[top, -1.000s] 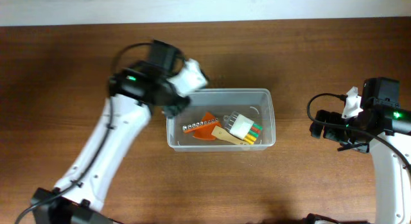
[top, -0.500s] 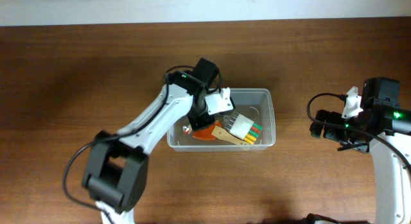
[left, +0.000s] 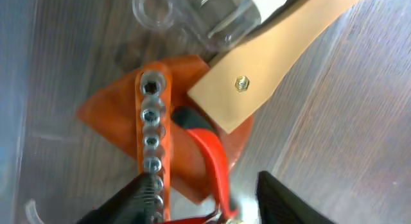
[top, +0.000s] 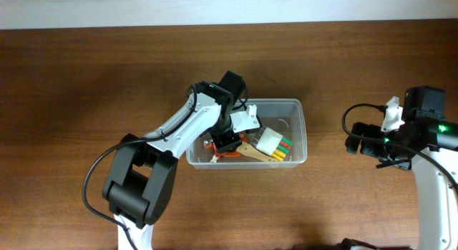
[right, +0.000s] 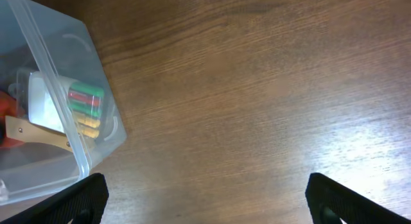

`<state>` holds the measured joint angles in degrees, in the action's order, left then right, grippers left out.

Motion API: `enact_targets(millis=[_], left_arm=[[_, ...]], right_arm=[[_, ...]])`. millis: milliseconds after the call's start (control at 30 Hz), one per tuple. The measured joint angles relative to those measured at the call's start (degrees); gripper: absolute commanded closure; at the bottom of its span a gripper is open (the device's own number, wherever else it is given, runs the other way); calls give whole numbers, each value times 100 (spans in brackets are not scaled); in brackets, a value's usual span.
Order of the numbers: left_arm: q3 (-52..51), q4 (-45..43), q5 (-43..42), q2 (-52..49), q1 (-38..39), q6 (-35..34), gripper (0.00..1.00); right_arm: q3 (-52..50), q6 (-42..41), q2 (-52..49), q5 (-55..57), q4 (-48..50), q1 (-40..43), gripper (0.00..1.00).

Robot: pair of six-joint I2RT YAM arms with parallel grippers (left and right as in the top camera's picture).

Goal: Pack container

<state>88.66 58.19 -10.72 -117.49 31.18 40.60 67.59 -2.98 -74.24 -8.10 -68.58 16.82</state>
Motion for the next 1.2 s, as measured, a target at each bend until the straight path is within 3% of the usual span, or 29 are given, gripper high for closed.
enact_targets(millis=[233,467,667,867,1033,1200], left_arm=[[719,455,337,48,-149,-673,1],[1587,706,431,748,-916,-1414,1],[1624,468,446,1075,-1797,-1943,1],[1624,306,501,1075,-2653,-2490,1],[1622,850,511,1097,-3067,-2612,1],[1351,828,466,1541,-3093,-2671,1]], right_arm=[[0,-197,0,-125,424,0,2],[50,-96,-15,136,1126,-619,1],[269,411,-208,614,2358,-1757,1],[280,715,-282,726,3521,-2168,1],[282,905,-275,929,3357,-1963,1],[282,946,-83,1080,2839,-1637,1]])
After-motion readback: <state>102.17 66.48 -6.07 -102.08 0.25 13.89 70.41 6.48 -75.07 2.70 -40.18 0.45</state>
